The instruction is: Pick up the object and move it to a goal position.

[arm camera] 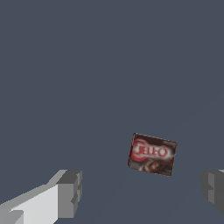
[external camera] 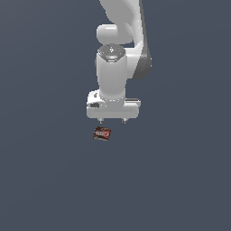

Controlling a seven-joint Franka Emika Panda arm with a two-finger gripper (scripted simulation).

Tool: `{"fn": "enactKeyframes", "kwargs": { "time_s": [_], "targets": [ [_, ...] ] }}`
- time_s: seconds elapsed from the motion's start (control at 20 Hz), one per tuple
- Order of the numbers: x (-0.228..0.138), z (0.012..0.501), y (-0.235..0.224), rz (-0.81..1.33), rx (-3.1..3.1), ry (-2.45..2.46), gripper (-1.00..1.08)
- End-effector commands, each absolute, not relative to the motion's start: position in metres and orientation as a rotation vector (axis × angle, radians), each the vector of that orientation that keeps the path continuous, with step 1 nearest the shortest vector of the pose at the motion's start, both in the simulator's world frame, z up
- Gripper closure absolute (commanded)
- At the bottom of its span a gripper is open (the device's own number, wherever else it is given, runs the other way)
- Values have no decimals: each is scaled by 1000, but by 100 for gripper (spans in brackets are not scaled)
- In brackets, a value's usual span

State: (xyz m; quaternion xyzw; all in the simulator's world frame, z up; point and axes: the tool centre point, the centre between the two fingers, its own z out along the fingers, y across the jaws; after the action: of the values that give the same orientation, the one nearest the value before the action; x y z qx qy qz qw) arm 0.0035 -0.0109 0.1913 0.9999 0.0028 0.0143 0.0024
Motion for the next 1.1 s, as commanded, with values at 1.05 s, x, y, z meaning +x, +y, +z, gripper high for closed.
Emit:
{"fn": "enactKeyframes", "kwargs": {
  "time_s": [1.05],
  "targets": [
    [-6,146,-40,2,3037,679,-92]
  ]
}}
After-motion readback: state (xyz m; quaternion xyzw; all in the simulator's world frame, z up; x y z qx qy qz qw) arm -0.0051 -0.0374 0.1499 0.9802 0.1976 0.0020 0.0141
